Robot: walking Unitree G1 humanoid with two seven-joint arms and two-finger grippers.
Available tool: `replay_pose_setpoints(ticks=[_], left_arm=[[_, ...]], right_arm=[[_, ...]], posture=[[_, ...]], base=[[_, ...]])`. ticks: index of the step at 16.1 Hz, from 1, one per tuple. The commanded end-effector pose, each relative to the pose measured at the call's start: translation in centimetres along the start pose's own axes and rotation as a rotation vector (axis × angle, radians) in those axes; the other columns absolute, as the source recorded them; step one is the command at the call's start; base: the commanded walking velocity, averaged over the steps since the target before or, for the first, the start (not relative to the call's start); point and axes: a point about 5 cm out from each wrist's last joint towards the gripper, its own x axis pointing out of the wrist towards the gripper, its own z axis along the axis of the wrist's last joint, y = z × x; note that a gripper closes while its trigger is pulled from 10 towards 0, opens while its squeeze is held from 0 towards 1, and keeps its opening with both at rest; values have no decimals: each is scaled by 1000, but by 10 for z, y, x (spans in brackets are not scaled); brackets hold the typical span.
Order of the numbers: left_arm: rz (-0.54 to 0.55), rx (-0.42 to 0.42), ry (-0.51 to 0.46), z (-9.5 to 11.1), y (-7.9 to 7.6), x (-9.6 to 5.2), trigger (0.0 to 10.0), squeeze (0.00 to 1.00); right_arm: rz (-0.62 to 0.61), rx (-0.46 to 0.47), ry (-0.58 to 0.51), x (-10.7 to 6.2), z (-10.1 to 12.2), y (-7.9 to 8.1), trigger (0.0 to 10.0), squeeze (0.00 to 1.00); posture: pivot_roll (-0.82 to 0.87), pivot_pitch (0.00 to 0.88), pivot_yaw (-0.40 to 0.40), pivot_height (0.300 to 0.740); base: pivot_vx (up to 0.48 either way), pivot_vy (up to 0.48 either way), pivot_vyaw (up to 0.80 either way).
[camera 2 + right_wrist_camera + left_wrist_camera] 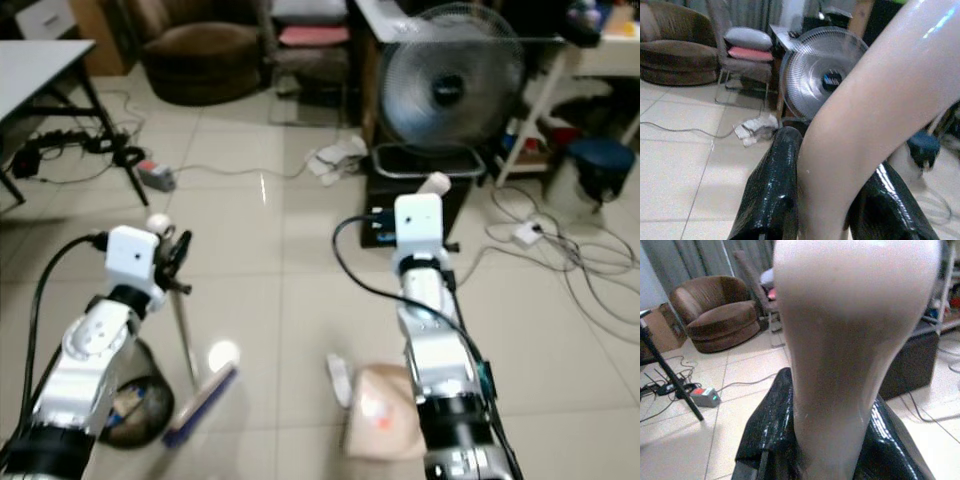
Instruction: Sweep floor
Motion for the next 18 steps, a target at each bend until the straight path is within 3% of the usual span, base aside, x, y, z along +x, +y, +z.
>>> replay_pose_setpoints(ticks=[1, 4, 6, 8, 11, 14, 18], left_arm=[[-7, 12, -24, 6, -2, 4, 10000, 0], [-2, -9, -15, 5, -2, 5, 10000, 0], [22, -30, 16, 3, 1, 7, 10000, 0], [47, 0, 0, 5, 3, 8, 10000, 0], [66, -23, -56, 14, 5, 11, 10000, 0], [57, 7, -113, 21, 3, 14, 10000, 0], [54, -1, -144, 26, 1, 17, 10000, 0]], right_arm=[[-7, -9, -25, 3, 8, -5, 10000, 0], [-1, -4, -20, 3, 8, -4, 10000, 0], [2, 1, -16, 3, 8, -3, 10000, 0], [2, 5, -14, 3, 8, -3, 10000, 0], [-10, 19, -16, 4, 8, -5, 10000, 0], [-32, 88, -28, 5, 10, -9, 10000, 0], [-47, 100, -28, 6, 10, -13, 10000, 0]], posture=[[-31, 0, 49, 740], [-31, 0, 47, 740], [-31, 0, 47, 740], [-32, 0, 48, 740], [-31, 6, 48, 740], [-31, 10, 46, 740], [-30, 14, 46, 740]], base=[[0, -454, 0], [0, -303, 0], [0, 480, 0], [0, 240, 0], [0, 0, 0], [0, 0, 0], [338, 0, -645]])
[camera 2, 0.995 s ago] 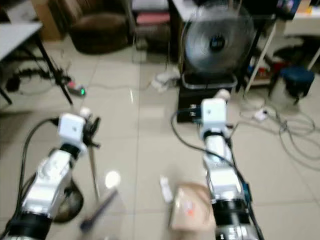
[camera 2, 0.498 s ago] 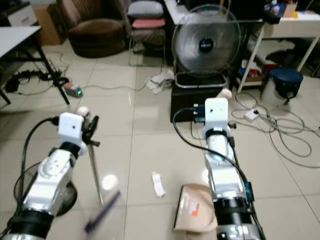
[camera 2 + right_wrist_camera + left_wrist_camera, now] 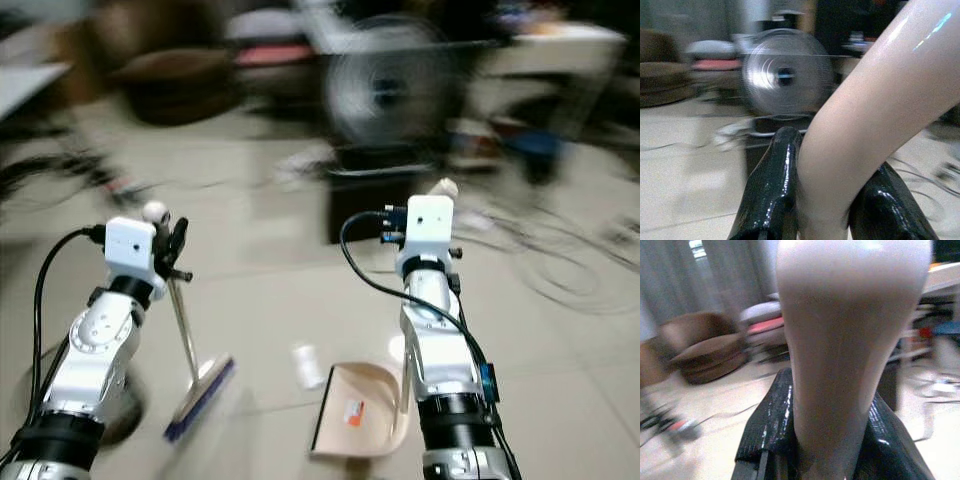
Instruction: Sweep floor
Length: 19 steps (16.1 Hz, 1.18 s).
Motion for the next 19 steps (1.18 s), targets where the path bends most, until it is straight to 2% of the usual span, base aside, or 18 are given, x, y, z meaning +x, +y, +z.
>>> replay_pose_setpoints(ticks=[1, 9, 12, 18, 19], left_arm=[[-12, 7, -76, 16, -5, 9, 10000, 0], [13, 22, -82, 16, -2, 12, 10000, 0], [18, 29, -84, 15, -1, 13, 10000, 0], [18, 41, -80, 15, 0, 14, 10000, 0], [15, 43, -79, 14, 0, 14, 10000, 0]], right_arm=[[-30, 0, -43, 3, 9, -8, 10000, 0], [-37, -31, -54, 6, 8, -11, 10000, 0], [-20, -73, -47, 6, 6, -11, 10000, 0], [-18, -88, -38, 7, 3, -11, 10000, 0], [-30, -65, -41, 6, 3, -12, 10000, 0]], posture=[[-29, 14, 46, 740], [-26, 21, 49, 740], [-26, 21, 50, 740], [-24, 23, 56, 740], [-23, 24, 59, 740]], base=[[379, 0, -644], [403, 0, 0], [412, 0, 0], [416, 0, 766], [416, 0, 0]])
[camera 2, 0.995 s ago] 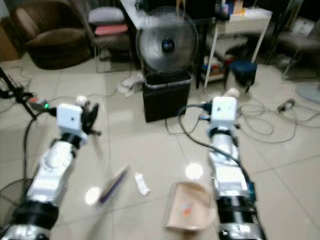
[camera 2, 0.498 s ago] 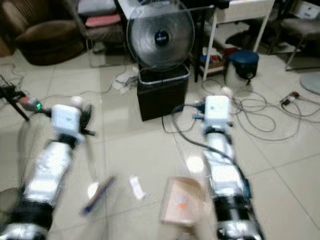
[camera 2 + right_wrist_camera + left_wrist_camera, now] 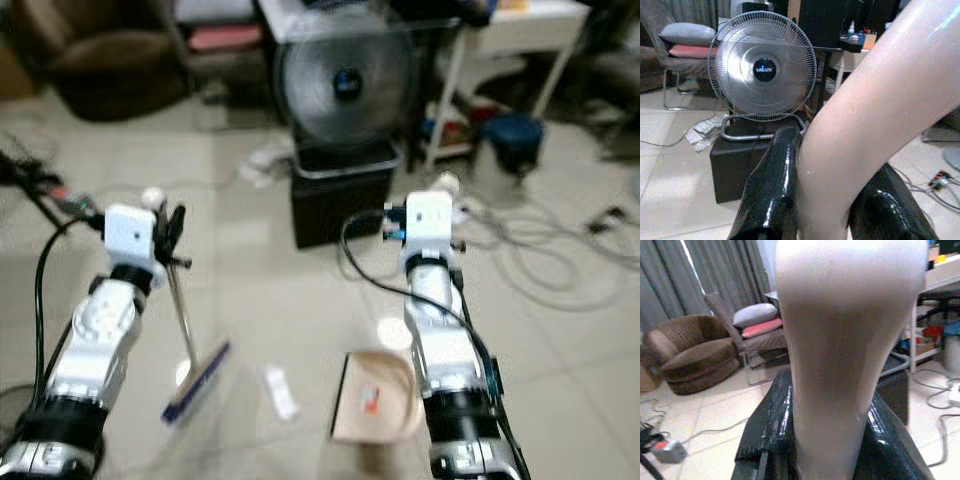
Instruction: Sweep floor
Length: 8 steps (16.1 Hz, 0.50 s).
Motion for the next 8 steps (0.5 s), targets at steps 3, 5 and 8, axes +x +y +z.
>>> replay_pose_setpoints(ticks=[3, 5, 8], left_arm=[[-17, 19, -35, 7, -3, 5, 10000, 0], [-19, 22, -36, 7, -2, 5, 10000, 0], [-21, 26, -35, 7, -1, 5, 10000, 0]], right_arm=[[-44, 17, -14, 0, 1, -9, 10000, 0], [-45, 20, -12, 0, 1, -9, 10000, 0], [-43, 37, -12, -1, -1, -8, 10000, 0]], posture=[[-19, 26, 63, 740], [-18, 26, 65, 740], [-10, 26, 66, 740]], base=[[417, 0, 0], [416, 0, 0], [417, 0, 0]])
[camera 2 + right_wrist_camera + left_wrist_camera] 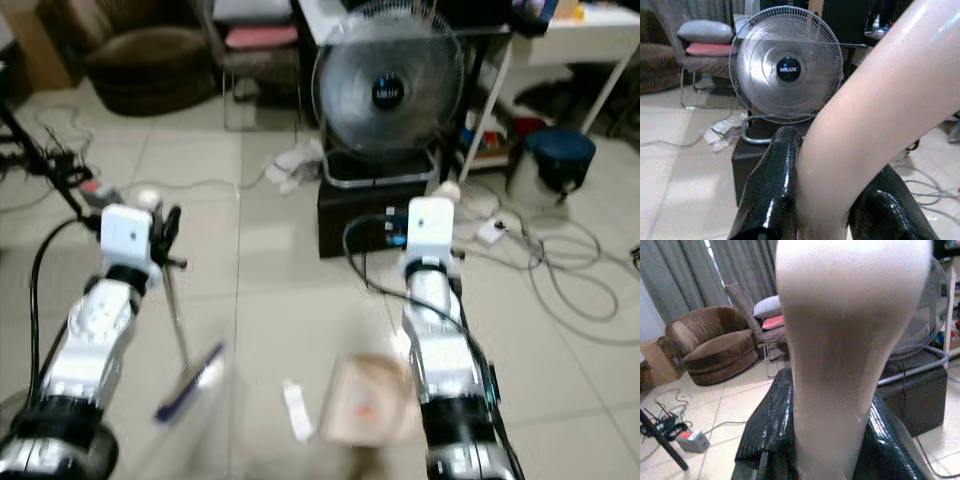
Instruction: Sweep floor
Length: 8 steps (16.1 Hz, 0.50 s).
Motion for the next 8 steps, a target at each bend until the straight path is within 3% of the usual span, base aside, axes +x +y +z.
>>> replay_pose_setpoints(ticks=[1, 2, 8], left_arm=[[-17, 6, -50, 10, -4, 4, 10000, 0], [-16, 2, -47, 10, -3, 3, 10000, 0], [-25, -53, -54, 9, -5, 0, 10000, 0]], right_arm=[[-25, -8, -38, 2, 6, -8, 10000, 0], [-32, -4, -48, 2, 6, -8, 10000, 0], [-13, 8, -85, 2, 8, -12, 10000, 0]], posture=[[-4, 28, 65, 740], [-1, 29, 66, 740], [-2, 78, 72, 740]], base=[[420, 0, 0], [416, 0, 0], [0, 0, 0]])
